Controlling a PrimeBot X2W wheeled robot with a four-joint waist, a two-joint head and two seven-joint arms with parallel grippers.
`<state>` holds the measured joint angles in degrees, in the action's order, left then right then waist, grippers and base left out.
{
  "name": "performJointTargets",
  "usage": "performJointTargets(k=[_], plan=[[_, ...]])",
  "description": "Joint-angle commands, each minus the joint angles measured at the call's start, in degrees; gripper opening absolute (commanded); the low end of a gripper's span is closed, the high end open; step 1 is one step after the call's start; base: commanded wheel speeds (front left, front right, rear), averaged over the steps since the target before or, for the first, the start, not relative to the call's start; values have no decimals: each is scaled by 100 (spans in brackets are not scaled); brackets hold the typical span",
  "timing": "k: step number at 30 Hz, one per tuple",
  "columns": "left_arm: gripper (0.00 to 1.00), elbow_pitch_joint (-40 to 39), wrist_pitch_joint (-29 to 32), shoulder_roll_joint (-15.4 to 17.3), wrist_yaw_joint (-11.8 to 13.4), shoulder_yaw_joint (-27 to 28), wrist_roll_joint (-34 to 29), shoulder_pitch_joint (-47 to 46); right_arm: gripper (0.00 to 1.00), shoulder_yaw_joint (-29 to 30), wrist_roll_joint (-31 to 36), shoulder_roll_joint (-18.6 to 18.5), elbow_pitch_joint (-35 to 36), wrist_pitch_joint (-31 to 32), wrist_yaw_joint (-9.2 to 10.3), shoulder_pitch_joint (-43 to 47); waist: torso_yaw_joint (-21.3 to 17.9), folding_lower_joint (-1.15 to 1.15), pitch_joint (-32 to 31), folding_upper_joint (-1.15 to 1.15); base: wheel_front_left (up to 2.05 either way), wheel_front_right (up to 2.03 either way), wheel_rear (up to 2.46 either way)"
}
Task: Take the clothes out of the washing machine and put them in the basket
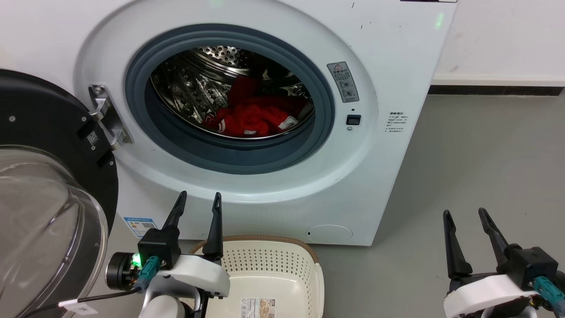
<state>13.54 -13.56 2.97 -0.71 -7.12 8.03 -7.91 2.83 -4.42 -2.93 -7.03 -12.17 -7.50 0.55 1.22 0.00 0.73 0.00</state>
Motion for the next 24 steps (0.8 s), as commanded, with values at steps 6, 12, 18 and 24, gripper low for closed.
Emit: performJointTargets(k=[6,12,18,24], plan=[[100,-16,-95,19,47,-10,-328,-45,100,-17,307,8,21,-108,2,65,24,0,3,0,0,0,0],[100,-15,-150,15,80,12,-522,-42,100,-32,526,9,35,-153,2,55,32,0,36,0,0,0,0],[100,-10,-172,9,67,61,-506,-53,100,-30,531,9,-12,-142,2,15,33,0,67,0,0,0,0],[100,6,-172,3,71,93,-479,-21,100,-31,514,9,-40,-134,2,-26,23,0,68,0,0,0,0]])
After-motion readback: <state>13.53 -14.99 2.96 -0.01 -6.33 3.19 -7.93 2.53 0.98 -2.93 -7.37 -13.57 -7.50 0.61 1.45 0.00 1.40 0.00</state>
